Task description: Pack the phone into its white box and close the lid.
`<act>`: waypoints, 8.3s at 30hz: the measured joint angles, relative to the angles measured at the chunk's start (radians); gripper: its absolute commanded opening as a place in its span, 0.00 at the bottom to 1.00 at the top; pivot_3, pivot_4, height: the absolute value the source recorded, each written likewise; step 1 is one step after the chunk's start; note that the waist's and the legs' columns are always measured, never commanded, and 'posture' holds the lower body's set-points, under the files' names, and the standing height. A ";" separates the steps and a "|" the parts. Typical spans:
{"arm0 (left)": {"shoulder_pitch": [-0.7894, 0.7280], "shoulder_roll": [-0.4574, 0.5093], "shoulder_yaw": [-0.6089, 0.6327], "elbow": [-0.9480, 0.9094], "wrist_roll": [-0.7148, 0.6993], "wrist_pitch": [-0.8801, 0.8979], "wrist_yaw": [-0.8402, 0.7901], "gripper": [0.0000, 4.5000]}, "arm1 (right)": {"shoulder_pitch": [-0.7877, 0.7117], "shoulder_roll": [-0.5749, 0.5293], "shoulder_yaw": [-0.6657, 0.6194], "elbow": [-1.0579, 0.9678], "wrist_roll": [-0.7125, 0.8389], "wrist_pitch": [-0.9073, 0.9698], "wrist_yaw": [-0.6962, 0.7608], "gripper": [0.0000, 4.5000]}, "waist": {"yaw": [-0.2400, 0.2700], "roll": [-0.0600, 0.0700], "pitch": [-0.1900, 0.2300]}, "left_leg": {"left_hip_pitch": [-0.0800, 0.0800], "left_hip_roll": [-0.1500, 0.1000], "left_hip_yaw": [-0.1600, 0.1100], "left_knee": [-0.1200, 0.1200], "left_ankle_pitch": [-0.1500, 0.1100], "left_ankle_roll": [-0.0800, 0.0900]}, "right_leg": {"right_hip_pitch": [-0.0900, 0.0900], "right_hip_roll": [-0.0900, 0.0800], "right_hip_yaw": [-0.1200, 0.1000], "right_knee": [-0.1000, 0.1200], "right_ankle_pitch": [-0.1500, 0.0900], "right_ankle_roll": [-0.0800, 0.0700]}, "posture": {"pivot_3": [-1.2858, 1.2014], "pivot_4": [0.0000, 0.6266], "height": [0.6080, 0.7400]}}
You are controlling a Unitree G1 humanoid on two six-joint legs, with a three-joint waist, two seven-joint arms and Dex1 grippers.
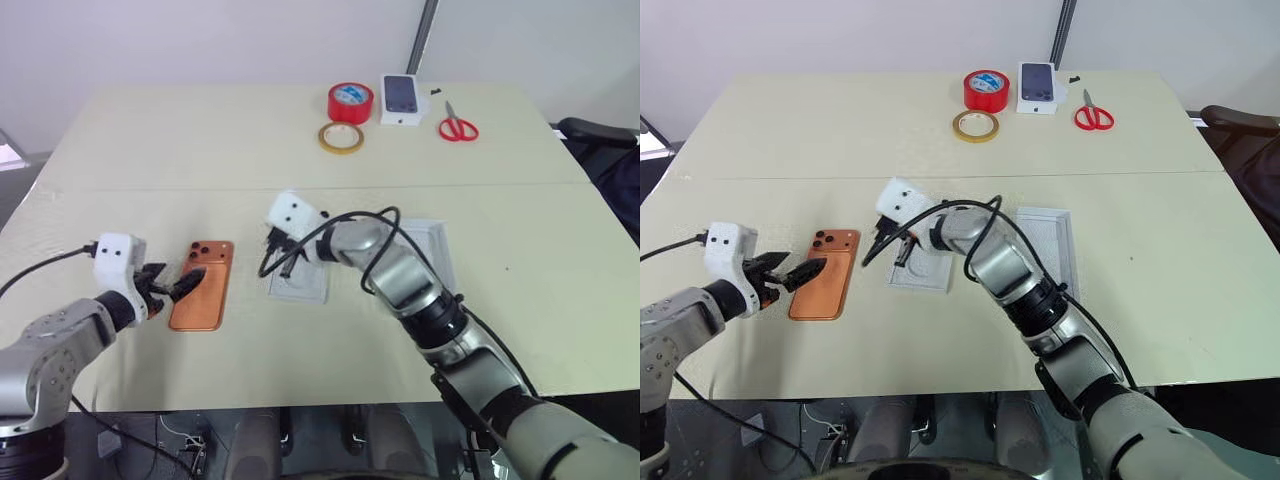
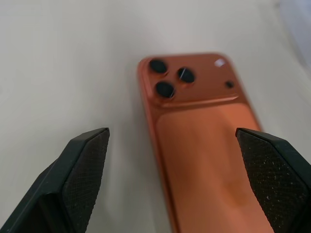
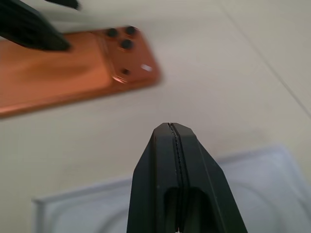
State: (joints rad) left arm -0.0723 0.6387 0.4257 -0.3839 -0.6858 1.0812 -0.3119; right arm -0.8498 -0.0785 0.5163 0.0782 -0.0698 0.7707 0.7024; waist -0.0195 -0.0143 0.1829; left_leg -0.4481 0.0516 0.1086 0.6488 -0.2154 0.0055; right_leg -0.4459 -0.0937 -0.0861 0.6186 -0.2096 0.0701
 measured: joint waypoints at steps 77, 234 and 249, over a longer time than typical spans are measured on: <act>-0.059 -0.130 0.236 0.184 -0.885 0.327 0.659 0.48 | -0.079 0.142 0.174 0.322 -0.191 -0.218 0.103 0.00 | -0.018 -0.001 -0.007 | 0.003 -0.001 -0.003 -0.005 -0.002 -0.005 | -0.003 -0.008 0.000 -0.004 0.000 -0.003 | 0.52 0.24 0.97; -0.642 -0.425 -0.803 0.363 0.242 0.089 -0.223 0.01 | 0.499 -0.819 -0.241 -0.508 0.021 0.141 0.179 0.00 | 0.060 -0.006 -0.004 | -0.003 -0.003 -0.006 0.014 -0.002 0.008 | 0.008 0.000 -0.003 -0.003 -0.001 -0.002 | 0.52 0.24 0.97; -0.642 -0.419 -0.799 0.362 0.260 0.087 -0.279 0.01 | 0.529 -0.856 -0.279 -0.506 0.054 0.124 0.193 0.00 | 0.058 -0.006 -0.004 | -0.003 -0.004 -0.006 0.014 -0.003 0.009 | 0.008 -0.001 -0.003 -0.003 -0.002 -0.001 | 0.52 0.24 0.97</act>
State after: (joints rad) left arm -0.7146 0.2201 -0.3734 -0.0222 -0.4258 1.1685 -0.5909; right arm -0.3204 -0.9341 0.2369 -0.4279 -0.0158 0.8949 0.8954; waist 0.0384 -0.0199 0.1789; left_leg -0.4513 0.0477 0.1027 0.6630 -0.2179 0.0141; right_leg -0.4375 -0.0945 -0.0889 0.6159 -0.2113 0.0693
